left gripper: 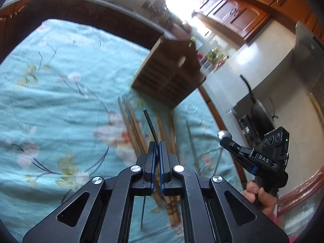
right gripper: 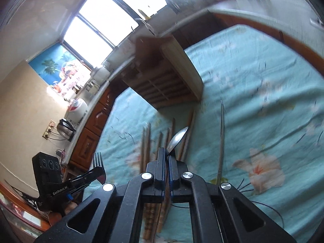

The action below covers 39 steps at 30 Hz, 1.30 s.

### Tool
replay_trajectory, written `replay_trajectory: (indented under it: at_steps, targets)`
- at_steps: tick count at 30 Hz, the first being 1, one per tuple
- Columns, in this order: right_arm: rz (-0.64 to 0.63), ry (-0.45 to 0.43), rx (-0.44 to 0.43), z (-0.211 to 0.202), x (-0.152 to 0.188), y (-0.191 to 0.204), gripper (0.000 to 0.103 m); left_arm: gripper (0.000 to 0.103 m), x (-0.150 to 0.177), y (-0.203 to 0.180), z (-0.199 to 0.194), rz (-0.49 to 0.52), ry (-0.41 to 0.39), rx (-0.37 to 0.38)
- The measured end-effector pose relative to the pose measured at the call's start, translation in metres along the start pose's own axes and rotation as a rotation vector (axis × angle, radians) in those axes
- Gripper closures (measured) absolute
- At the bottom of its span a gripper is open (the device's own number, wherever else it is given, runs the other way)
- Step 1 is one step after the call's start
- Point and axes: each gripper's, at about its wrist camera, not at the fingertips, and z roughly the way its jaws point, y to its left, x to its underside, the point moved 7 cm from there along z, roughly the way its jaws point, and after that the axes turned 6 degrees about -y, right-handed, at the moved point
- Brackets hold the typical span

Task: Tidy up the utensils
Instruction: 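Carry the spoon with the right gripper into the holder while the left lowers the fork in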

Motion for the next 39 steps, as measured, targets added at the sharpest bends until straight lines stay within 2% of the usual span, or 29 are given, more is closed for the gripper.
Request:
replay_trajectory:
  at_steps: [5,13,18,20,25,31,35,39]
  targets:
    - [-0.059,-0.092,0.012,-0.018,-0.024,0.017,0.100,0.101,-0.024,-0.007,-0.015,0.007,-0.080,0.019]
    - [-0.194,-0.276,0.080,-0.025,-0.057,0.047,0.100,0.101,-0.062,-0.022,-0.012,0.034,-0.146,0.037]
    - [-0.288,-0.411,0.074,-0.023,-0.084,0.066,0.101,0.101,-0.091,-0.038,-0.013,0.064,-0.193,0.052]
    - [-0.317,-0.483,0.071,-0.022,-0.097,0.072,0.100,0.101,-0.107,-0.046,-0.010,0.081,-0.222,0.057]
    - [-0.311,-0.592,0.071,-0.012,-0.133,0.077,0.100,0.101,-0.150,-0.061,0.000,0.102,-0.287,0.066]
    - [-0.323,-0.724,0.132,0.003,-0.183,0.072,0.100,0.101,-0.205,-0.077,0.031,0.134,-0.343,0.053]
    - [-0.359,-0.758,0.170,0.022,-0.198,0.065,0.100,0.101,-0.218,-0.073,0.064,0.142,-0.339,0.036]
    - [-0.377,-0.709,0.180,0.052,-0.187,0.055,0.101,0.101,-0.214,-0.062,0.096,0.151,-0.320,0.011]
